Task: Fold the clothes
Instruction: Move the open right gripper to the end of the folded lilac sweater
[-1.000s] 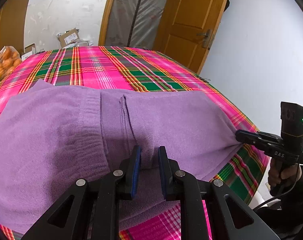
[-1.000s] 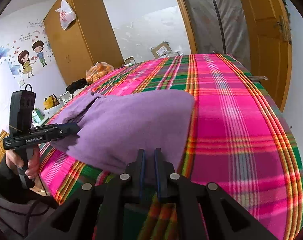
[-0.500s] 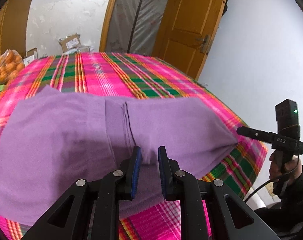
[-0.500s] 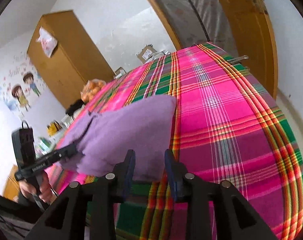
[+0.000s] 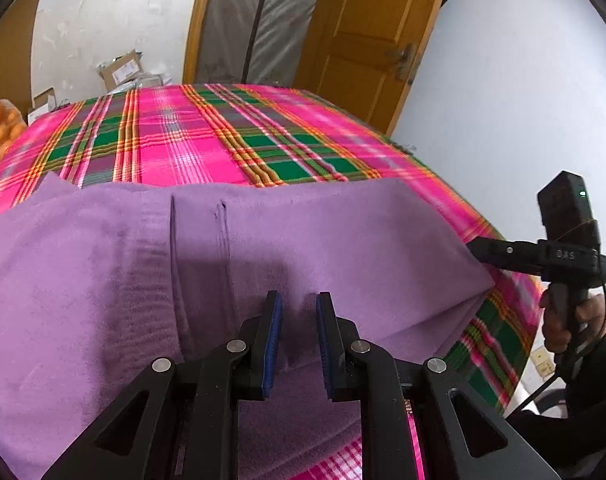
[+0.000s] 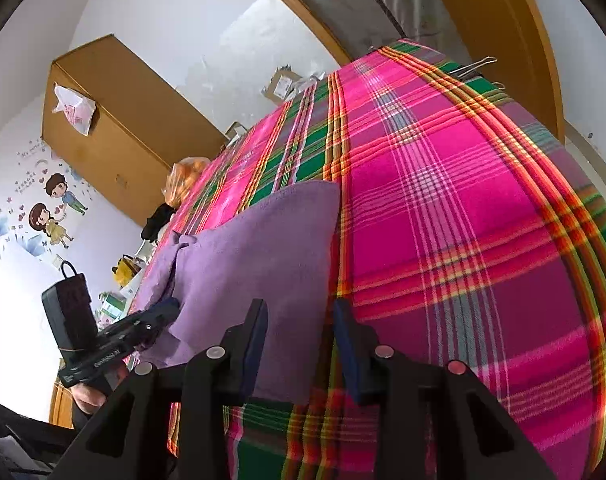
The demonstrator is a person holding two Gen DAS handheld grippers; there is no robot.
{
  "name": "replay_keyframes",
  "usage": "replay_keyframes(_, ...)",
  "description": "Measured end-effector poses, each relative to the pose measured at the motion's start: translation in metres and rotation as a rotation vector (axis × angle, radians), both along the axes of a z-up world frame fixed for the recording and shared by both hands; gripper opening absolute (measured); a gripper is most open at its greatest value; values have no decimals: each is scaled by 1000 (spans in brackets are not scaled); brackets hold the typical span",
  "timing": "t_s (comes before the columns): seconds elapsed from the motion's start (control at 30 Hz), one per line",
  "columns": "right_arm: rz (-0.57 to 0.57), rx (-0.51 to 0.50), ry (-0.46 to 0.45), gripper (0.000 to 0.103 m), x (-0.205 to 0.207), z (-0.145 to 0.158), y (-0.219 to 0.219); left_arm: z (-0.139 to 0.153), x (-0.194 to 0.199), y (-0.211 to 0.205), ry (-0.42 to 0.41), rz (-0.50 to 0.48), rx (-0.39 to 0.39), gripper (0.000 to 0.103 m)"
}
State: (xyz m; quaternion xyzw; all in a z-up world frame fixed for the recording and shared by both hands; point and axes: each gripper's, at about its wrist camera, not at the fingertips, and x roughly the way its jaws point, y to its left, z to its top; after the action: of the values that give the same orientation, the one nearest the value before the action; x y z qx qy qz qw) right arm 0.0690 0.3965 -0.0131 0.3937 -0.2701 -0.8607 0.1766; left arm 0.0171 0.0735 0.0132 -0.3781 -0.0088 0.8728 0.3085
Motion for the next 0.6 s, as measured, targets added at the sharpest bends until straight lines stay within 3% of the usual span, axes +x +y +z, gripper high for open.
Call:
replay_keyframes(0.4, 21, -12, -51, 35, -38, -3, -5, -2, 1, -3, -3, -12, 31, 18)
replay_keyframes(0.6, 49, -33, -88, 35, -32, -4, -6, -2, 1, -2, -2, -11, 32, 18)
